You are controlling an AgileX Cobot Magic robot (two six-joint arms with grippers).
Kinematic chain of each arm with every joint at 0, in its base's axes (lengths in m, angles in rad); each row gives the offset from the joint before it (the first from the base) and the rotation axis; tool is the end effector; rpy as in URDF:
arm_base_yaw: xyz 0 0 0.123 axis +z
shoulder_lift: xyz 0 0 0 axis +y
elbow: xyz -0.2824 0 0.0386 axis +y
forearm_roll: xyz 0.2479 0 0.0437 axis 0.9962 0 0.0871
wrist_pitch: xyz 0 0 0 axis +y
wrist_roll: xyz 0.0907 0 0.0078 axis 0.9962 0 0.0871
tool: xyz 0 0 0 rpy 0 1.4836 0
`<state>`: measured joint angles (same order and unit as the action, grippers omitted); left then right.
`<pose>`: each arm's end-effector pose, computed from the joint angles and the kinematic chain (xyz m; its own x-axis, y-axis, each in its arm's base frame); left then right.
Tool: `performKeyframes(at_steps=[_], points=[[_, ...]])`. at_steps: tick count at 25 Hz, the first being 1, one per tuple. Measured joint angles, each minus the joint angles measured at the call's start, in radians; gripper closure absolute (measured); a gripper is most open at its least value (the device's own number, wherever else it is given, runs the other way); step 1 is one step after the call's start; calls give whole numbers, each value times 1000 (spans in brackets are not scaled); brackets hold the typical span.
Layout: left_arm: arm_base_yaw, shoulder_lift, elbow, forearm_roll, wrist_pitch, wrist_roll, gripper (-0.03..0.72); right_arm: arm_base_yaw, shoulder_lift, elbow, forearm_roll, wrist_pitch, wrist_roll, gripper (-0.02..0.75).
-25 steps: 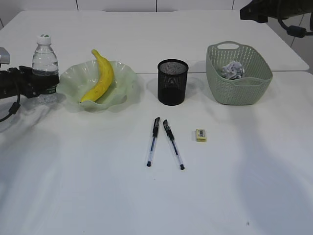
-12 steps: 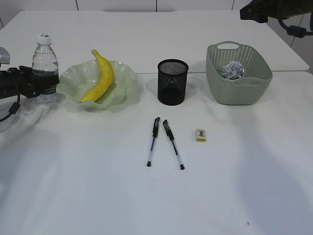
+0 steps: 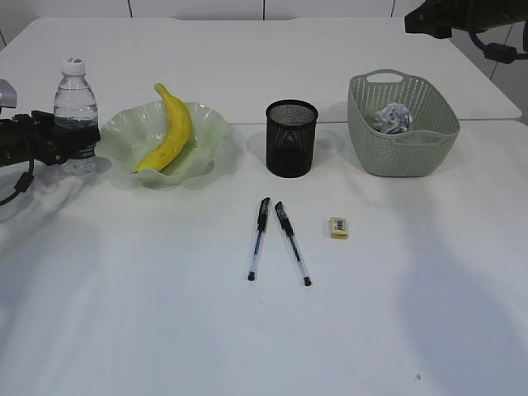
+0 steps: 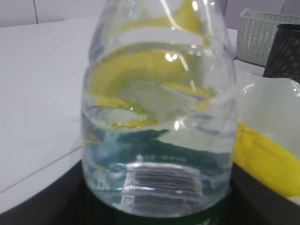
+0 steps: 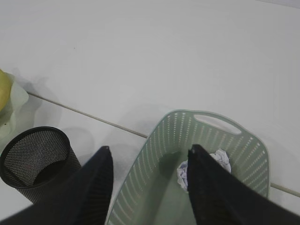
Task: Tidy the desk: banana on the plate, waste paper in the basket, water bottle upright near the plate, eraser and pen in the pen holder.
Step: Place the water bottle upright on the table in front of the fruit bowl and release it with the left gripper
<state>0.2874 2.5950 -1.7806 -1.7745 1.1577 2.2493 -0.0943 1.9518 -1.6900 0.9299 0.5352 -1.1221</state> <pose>0.5043 0.0639 0.0749 -0.1320 0.0541 -0.9898 0.7396 0.6702 -0.0621 0.4653 -0.0065 0.3079 -0.4030 -0.2026 -0.8925 -0.3876 0.9212 -0.0341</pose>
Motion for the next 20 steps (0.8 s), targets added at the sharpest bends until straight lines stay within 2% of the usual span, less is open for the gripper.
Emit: performKeyframes(at_steps=[20], points=[[0,0,0,1,-5,-17,202,0,0,0,0,-2,0,353]])
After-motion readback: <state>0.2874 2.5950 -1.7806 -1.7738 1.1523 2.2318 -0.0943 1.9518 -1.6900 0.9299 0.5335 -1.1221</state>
